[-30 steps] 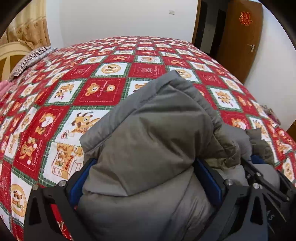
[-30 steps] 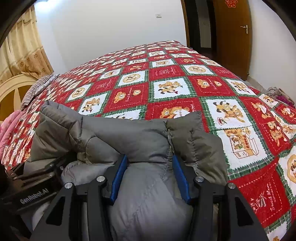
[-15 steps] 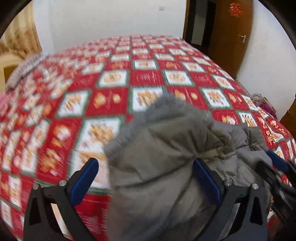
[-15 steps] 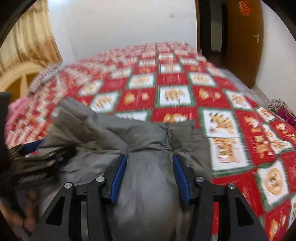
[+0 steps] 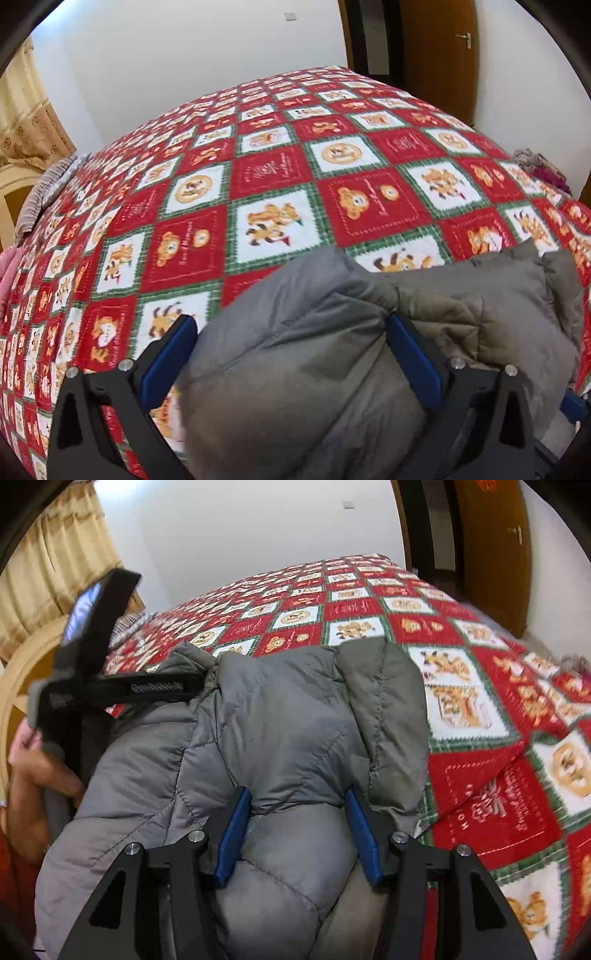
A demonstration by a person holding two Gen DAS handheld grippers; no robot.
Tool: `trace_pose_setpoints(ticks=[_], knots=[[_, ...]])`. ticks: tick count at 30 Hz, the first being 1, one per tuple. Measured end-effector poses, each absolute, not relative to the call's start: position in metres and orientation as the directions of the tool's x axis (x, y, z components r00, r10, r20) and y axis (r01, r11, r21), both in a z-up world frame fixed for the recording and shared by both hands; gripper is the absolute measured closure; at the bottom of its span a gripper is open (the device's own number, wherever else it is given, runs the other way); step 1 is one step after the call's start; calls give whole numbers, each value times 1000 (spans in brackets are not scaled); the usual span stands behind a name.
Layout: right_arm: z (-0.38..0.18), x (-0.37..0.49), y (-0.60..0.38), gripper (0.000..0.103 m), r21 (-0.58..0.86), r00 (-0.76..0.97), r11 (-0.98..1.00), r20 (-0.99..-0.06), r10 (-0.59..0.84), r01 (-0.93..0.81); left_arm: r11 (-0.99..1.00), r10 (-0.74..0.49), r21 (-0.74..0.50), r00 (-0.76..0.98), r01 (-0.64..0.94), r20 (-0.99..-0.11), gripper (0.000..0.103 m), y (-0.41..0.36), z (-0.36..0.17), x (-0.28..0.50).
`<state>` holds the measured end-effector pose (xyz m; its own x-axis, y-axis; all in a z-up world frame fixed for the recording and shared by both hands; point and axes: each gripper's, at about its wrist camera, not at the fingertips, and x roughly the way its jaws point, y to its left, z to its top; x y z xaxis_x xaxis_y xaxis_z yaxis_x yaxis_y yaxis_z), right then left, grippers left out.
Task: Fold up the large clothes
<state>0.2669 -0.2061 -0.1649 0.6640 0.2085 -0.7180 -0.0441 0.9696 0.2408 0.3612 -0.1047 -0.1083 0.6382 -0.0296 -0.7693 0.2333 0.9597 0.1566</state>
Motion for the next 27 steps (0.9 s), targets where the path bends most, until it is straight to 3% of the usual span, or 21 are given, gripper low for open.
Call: trace_pose_setpoints(ticks=[8,14,18,27], knots=[[-163,260,-205,49,221,670,973,-713,205,-63,952,-9,185,624,245,-782,0,-100,-97,348],[-103,199,-214,49,227,742,970,-635,216,-88,928,-26,247,709,280,-705,0,-62,-43,271],[-79,156,-200,49,203,747,966,-615,254,-161,934,-62,200,687,296,-724,0,-44,-38,232],[-144,135,-187,49,212,655,970,-718,235,-116,948,-73,160,676,276,-733,0,-44,-67,198]])
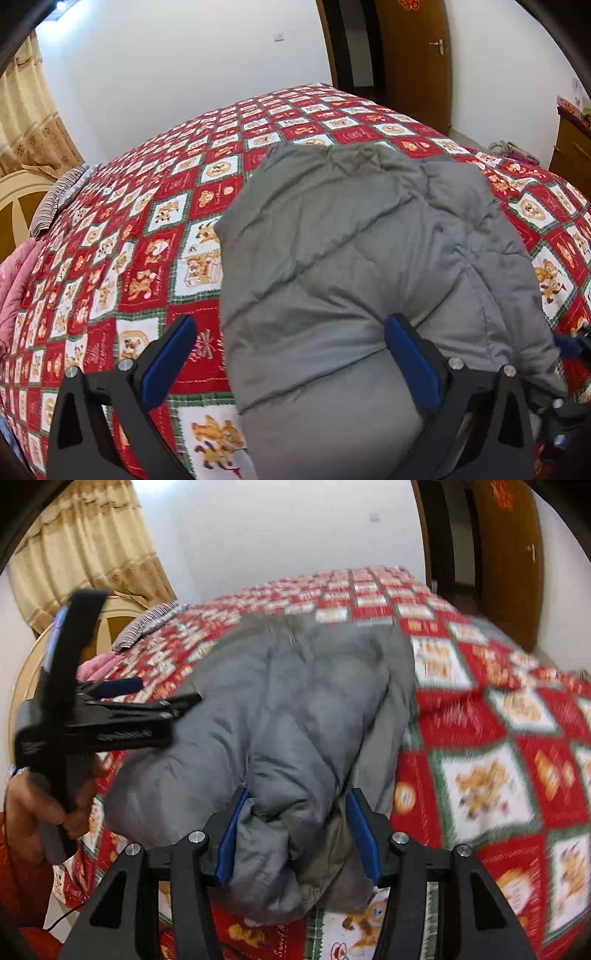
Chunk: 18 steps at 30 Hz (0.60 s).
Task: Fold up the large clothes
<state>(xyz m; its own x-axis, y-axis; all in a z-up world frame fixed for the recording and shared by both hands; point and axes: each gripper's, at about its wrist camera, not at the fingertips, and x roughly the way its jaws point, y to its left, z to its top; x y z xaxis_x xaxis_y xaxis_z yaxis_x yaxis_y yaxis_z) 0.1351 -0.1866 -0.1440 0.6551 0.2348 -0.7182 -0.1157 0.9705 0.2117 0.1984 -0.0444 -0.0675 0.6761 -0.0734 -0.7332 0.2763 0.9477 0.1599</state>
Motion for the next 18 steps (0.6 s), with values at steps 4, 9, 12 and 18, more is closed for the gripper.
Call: trace_pose_setpoints(ticks=[4,9,12,18], knots=[[-164,138,-189,49,215,652,972,-724,225,-97,956,-73,137,664,259,-744,0,-45,-77,200],[-147,140,-191,49,205,625,972,-745,232,-116,956,-136,66,629,287,-766,0,-30,-68,196],[-108,137,-210,45,228,692,966,-679,245,-118,961,-202,-16,658,277,-726,0,-1,-48,195],[-62,202,-235,14,217,751,972,-626,210,-90,969,-243,-213,666,128,-705,0,57,-40,244]])
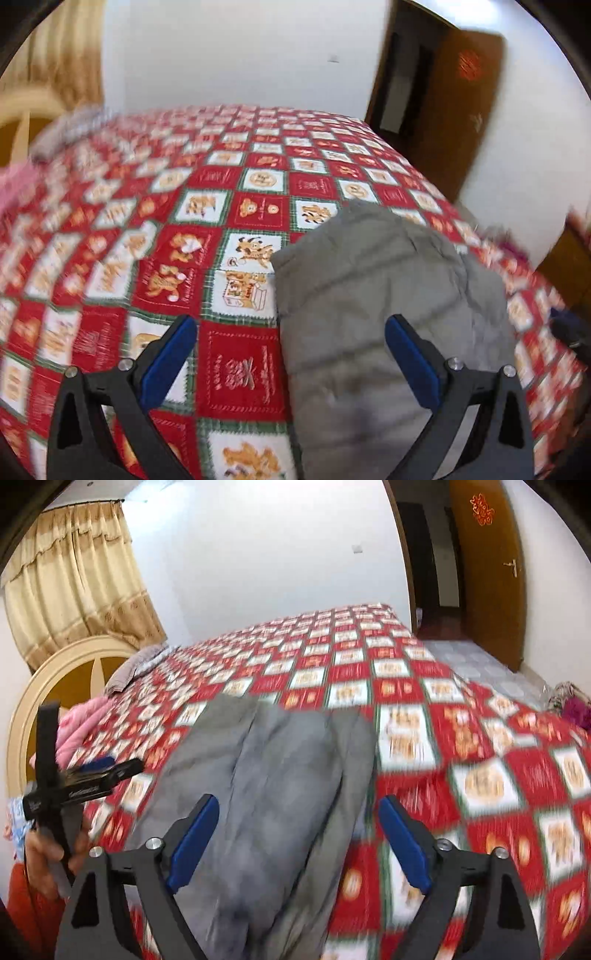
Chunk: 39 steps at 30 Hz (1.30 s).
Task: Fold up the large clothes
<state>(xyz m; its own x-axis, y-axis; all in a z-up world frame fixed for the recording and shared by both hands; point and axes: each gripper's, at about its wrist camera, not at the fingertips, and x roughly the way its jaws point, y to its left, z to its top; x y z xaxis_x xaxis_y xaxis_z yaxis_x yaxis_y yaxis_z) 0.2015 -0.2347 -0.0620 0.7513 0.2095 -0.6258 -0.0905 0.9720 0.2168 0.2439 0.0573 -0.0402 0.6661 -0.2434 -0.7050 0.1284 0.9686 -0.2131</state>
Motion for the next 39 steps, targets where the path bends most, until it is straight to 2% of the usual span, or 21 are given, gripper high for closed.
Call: trace_pose_setpoints(ticks=[2,6,8,12,14,17,21,25,28,29,32,36,37,39], knots=[[-72,237,-234,14,214,708,974,-677,200,-71,947,-306,-295,634,126,-710,0,71,-54,261],[-108,300,-229,14,178,618,984,-771,153,-21,920,-367,-381,560,97,-743,0,77,-86,284],[-120,317,-218,14,244,577,967,-782,237,-68,897,-410,-434,530,87,-742,0,76,-100,290],[-135,326,-183,15,163,566,967,-787,247,-195,829,-517,-554,485,79,-705,0,74,-119,304],[-148,331,-190,16,227,546,952,-781,303,-204,795,-568,-601,443,78,-694,0,69,-127,311],[-153,329,-220,16,350,541,919,-745,390,-181,795,-581,-597,420,107,-697,0,64,-128,314],[-137,307,-248,15,422,600,898,-688,408,-126,811,-566,-567,435,142,-700,0,74,-122,314],[-131,298,-251,15,362,613,926,-708,351,-111,815,-566,-552,447,176,-693,0,79,-120,313],[-141,315,-241,9,278,596,955,-752,281,-99,806,-586,-554,419,210,-693,0,66,-125,316],[-145,319,-243,8,289,596,953,-752,281,-84,805,-588,-553,420,216,-691,0,64,-126,318],[-167,330,-256,6,443,555,895,-734,391,-46,804,-591,-546,423,236,-687,0,56,-129,321],[-168,326,-237,6,405,557,908,-732,393,-109,794,-606,-539,428,280,-671,0,47,-129,319],[-168,324,-232,7,400,548,908,-735,398,-123,788,-615,-538,423,300,-665,6,43,-127,316],[-166,319,-224,17,403,535,904,-738,412,-140,777,-629,-540,418,324,-655,20,40,-124,311]])
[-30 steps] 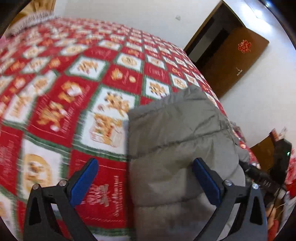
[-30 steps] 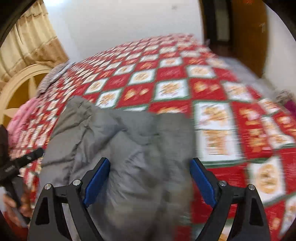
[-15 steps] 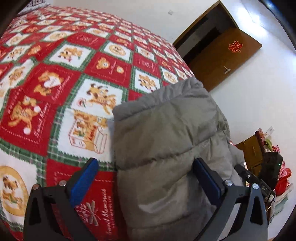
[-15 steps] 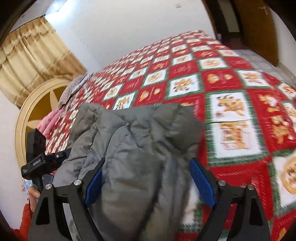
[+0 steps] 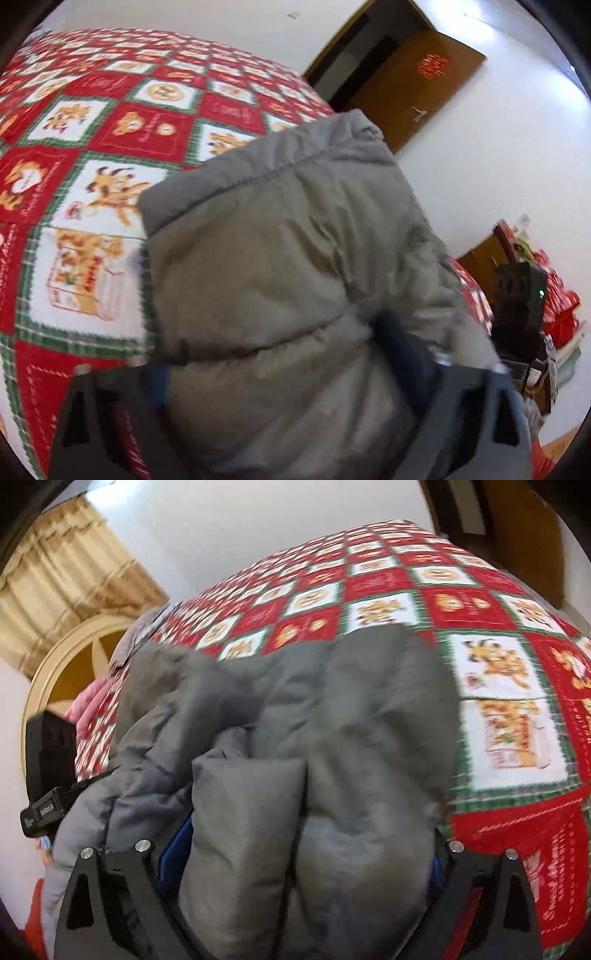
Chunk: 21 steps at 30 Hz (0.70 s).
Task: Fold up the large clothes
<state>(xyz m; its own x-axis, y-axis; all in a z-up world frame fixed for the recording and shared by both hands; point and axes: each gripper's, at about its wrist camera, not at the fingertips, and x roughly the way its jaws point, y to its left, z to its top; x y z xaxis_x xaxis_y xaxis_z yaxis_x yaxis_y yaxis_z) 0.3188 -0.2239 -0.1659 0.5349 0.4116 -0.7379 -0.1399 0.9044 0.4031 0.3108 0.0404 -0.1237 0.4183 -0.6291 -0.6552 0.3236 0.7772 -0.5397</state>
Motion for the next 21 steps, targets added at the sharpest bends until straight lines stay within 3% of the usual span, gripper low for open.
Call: trace_pose_setpoints(ticks=[3,6,13,21], knots=[[-167,305,-227,46,500,517,858,-706,485,-122,783,-622,-518,428,344,-655,31,42,-116,293],[-165,278,-222,57,542,519,835,-689,505,-93,782,-623,-512,425,355,-657,39,49,-106,266],[-133,188,-236,67,596,585,802,-636,504,-43,720,-693,-553,387,418,-608,44,46,-62,211],[-32,112,-317,68,615,758,788,-508,409,-13,599,-794,-571,323,561,-516,44,-27,14,202]])
